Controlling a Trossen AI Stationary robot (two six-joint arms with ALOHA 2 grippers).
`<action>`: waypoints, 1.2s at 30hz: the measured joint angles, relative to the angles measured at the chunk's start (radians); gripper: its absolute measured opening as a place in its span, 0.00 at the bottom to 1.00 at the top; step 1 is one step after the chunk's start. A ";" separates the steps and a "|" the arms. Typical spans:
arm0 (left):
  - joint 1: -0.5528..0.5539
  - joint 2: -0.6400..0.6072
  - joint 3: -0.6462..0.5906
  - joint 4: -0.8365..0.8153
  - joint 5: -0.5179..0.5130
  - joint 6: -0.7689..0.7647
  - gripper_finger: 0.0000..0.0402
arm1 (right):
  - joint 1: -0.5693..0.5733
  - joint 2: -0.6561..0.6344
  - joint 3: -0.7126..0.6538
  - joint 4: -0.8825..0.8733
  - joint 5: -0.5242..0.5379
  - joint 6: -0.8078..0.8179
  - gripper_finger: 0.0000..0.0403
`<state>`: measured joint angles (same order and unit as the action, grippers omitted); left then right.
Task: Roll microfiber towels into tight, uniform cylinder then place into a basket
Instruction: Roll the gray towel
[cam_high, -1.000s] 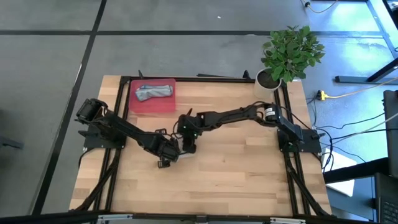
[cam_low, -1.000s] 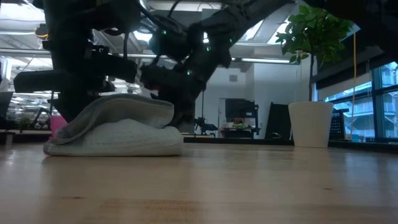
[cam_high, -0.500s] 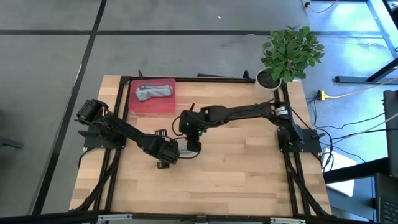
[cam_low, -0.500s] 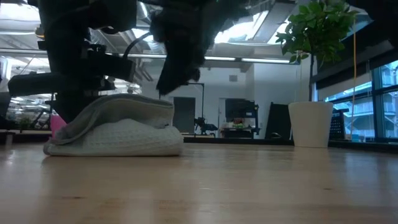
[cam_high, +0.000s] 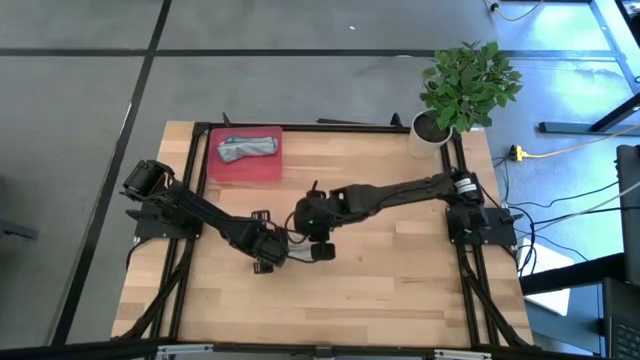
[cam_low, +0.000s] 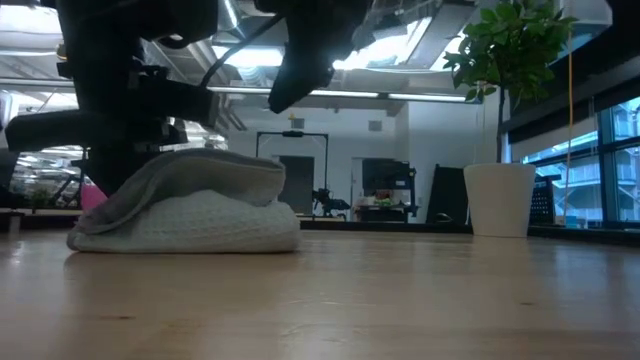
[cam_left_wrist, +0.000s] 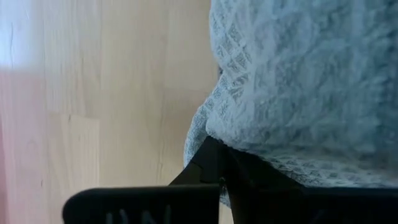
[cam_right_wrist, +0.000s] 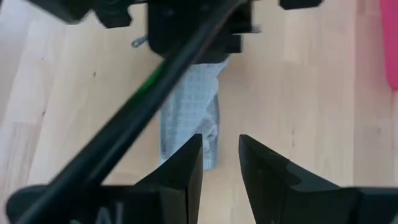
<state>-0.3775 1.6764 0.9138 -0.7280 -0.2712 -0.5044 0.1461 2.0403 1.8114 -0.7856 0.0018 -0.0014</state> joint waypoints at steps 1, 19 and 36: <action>0.000 0.000 0.000 0.000 0.000 0.003 0.00 | 0.008 0.000 0.000 0.000 0.000 -0.001 0.26; 0.000 -0.001 -0.002 -0.007 0.000 -0.013 0.00 | 0.126 -0.336 -0.211 -0.089 0.203 0.097 0.26; 0.002 0.001 0.021 -0.007 0.004 0.017 0.00 | 0.147 -0.626 -0.854 0.604 0.083 0.070 0.26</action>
<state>-0.3759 1.6775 0.9345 -0.7349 -0.2670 -0.4873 0.2934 1.4141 0.9571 -0.1813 0.0845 0.0684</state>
